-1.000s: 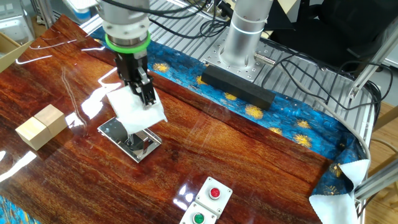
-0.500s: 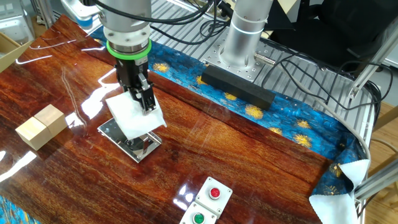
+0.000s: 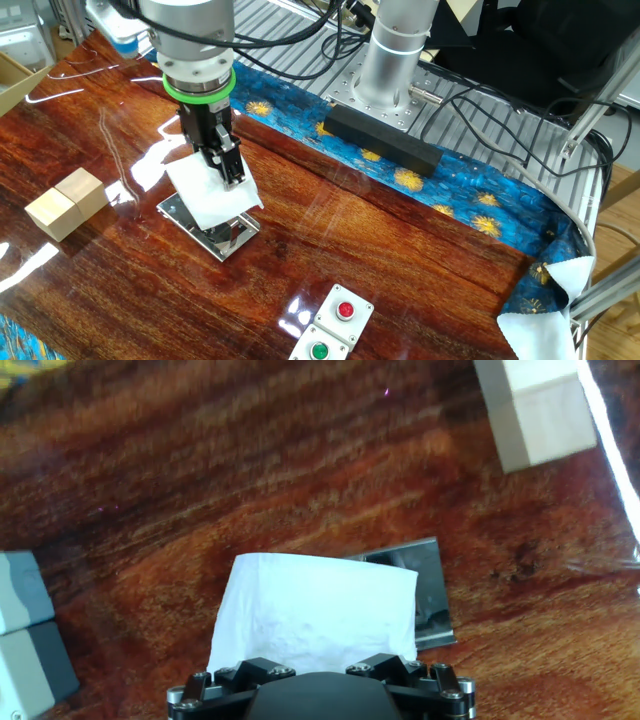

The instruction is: Take the roll of paper down from the shelf

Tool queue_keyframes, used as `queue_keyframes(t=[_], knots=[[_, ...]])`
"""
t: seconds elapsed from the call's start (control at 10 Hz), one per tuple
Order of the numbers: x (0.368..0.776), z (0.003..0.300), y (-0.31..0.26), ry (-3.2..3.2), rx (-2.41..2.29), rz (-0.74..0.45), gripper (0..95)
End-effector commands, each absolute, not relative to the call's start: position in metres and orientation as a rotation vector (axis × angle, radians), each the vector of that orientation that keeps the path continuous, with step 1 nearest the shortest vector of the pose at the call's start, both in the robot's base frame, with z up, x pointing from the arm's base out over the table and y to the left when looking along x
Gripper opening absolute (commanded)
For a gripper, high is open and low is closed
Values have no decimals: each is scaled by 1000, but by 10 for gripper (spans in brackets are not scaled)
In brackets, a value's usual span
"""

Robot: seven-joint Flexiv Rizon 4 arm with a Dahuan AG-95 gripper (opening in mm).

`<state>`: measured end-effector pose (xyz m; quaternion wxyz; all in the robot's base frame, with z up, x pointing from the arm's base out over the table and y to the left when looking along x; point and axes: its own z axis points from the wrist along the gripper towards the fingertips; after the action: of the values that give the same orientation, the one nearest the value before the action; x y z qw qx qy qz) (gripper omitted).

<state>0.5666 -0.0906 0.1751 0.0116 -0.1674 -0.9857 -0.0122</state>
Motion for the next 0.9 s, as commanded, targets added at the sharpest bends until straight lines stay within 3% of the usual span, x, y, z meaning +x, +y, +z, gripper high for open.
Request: queue_keyframes(t=[0.1,0.6,0.9], knots=[[566,175,-91,-3098,-435,-33,0],[566,175,-91,-3142,-150,-78,0],[566,175,-91,-3126,-223,-80,0]])
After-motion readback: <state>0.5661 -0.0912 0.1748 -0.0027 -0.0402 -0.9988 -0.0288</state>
